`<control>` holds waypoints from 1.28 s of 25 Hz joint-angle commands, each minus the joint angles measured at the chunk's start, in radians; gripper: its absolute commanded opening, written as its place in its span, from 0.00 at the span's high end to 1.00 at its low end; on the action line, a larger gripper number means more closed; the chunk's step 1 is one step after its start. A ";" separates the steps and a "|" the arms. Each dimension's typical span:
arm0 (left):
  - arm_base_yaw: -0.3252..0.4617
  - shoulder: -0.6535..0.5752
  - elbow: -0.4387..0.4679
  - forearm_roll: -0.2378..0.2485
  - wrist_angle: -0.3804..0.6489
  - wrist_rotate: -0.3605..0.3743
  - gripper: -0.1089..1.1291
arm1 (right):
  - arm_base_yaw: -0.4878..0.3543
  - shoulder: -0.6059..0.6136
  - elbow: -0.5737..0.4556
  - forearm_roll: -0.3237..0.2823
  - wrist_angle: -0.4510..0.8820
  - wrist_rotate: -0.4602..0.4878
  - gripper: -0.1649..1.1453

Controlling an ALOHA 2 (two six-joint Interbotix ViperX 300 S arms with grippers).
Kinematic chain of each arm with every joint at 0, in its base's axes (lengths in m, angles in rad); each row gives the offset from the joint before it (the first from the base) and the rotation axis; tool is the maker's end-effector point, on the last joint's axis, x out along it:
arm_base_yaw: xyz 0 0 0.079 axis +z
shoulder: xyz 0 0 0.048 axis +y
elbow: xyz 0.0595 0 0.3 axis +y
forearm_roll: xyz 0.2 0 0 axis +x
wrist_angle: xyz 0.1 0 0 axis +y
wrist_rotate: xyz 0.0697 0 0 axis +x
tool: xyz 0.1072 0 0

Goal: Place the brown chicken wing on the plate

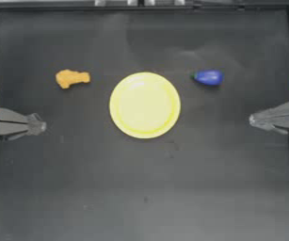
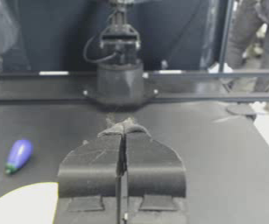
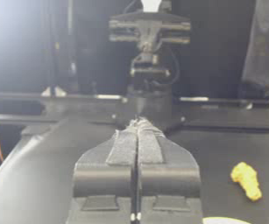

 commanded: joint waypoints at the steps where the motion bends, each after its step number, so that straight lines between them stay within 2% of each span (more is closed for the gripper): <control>1: 0.006 0.015 -0.012 -0.002 -0.029 0.005 0.89 | -0.009 0.003 -0.005 -0.009 -0.006 0.000 0.90; 5: 0.006 0.015 -0.012 0.000 -0.031 0.008 0.86 | -0.009 0.003 -0.006 -0.011 -0.003 0.000 0.82; 9: 0.011 0.017 -0.012 0.002 -0.026 0.009 0.78 | -0.009 0.005 -0.006 -0.015 0.000 -0.003 0.67; 10: 0.012 0.017 -0.012 0.000 -0.025 0.009 0.71 | -0.009 0.005 -0.005 -0.023 0.000 -0.003 0.60; 12: 0.011 0.017 -0.011 0.002 -0.017 0.009 0.52 | -0.009 0.006 -0.003 -0.043 0.000 -0.003 0.44; 13: 0.012 0.017 -0.011 0.002 -0.009 0.009 0.36 | -0.011 0.005 -0.003 -0.054 0.000 -0.002 0.35; 15: 0.014 0.017 -0.015 0.000 0.011 0.009 0.10 | -0.011 0.005 -0.005 -0.055 0.000 -0.002 0.17; 16: 0.017 0.017 -0.018 0.002 0.025 0.009 0.03 | -0.011 0.005 -0.005 -0.055 0.000 -0.002 0.10; 17: 0.021 0.017 -0.021 0.002 0.043 0.009 0.02 | -0.011 0.005 -0.005 -0.054 0.002 -0.002 0.05; 20: 0.049 0.017 -0.040 0.002 0.129 0.009 0.13 | -0.017 0.005 -0.005 -0.052 0.012 0.000 0.12; 25: 0.186 0.028 -0.110 0.006 0.376 0.011 0.07 | -0.028 0.005 -0.002 -0.043 0.026 0.005 0.12; 28: 0.270 0.046 -0.152 0.026 0.523 0.012 0.08 | -0.035 0.006 0.002 -0.032 0.038 0.006 0.12; 32: 0.348 0.092 -0.206 0.041 0.666 0.041 0.08 | -0.049 0.005 0.009 -0.018 0.048 0.005 0.12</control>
